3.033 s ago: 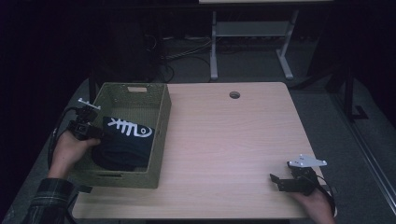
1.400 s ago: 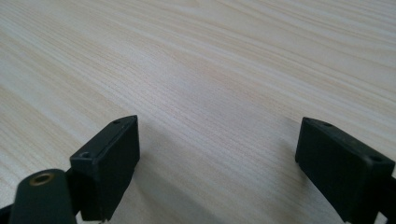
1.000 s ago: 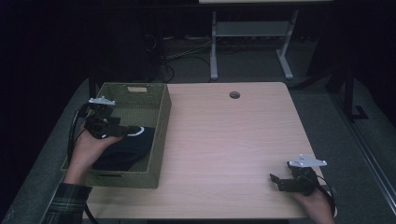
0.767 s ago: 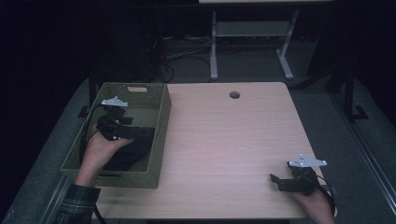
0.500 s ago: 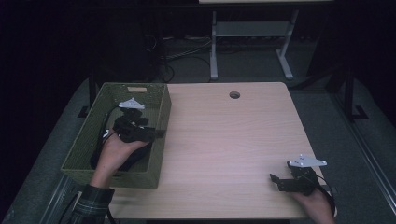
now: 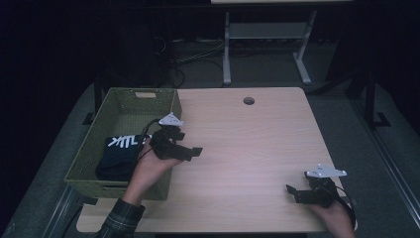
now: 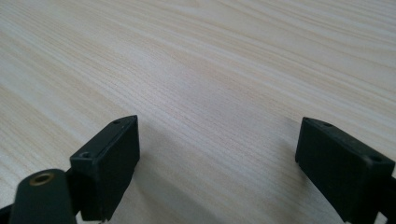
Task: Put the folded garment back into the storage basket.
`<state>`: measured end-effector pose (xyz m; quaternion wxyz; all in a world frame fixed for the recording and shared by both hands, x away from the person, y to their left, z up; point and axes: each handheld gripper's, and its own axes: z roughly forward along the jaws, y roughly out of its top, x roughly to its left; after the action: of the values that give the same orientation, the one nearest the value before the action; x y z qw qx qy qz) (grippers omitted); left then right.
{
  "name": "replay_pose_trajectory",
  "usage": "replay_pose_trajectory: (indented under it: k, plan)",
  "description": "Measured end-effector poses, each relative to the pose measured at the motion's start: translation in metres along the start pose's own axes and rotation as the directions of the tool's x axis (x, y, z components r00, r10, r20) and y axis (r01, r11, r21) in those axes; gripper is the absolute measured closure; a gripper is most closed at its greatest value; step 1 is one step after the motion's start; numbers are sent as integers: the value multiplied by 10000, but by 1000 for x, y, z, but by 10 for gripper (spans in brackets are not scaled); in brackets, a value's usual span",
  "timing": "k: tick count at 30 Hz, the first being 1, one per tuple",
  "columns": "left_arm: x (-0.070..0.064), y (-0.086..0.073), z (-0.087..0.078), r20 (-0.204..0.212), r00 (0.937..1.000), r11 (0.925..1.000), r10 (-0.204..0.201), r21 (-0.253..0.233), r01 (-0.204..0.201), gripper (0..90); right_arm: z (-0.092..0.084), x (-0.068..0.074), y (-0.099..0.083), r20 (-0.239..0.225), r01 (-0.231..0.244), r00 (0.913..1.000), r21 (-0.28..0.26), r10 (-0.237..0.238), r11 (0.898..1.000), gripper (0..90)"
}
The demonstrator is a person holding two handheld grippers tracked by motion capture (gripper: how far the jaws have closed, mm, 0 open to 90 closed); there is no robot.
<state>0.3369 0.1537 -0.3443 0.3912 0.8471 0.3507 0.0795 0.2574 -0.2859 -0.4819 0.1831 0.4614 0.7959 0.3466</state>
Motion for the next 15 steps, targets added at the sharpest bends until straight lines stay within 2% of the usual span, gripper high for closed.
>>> replay_pose_trajectory:
  k: [2, 3, 6, 8, 10, 15]
  plan:
    - [-3, -1, 4, 50, 10000, 10000, 60, -1, -60, 132, 0, 0, 0, 10, 8, 10000, -6, -8, 10000, 134]
    - [-10, -2, 12, 119, 9998, 9999, 166, -9, -166, 132, 0, 0, 0, 11, 13, 10000, -5, -13, 10000, 134]
    - [-16, -4, 20, 117, 9993, 9993, 346, 137, -348, 132, 0, 0, 0, 12, 16, 10000, -6, -16, 10000, 134]
    - [-24, -8, 32, 88, 9988, 9985, 485, 264, -487, 132, 0, 0, 0, 3, 19, 10000, -3, -19, 10000, 134]
    - [-29, -11, 40, 157, 9984, 9978, 548, 360, -553, 132, 0, 0, 0, 0, 17, 10000, -2, -17, 10000, 134]
    - [-37, -19, 56, 14, 9975, 9964, 710, 463, -709, 131, 0, 0, 0, -13, 25, 10000, 1, -25, 10000, 134]
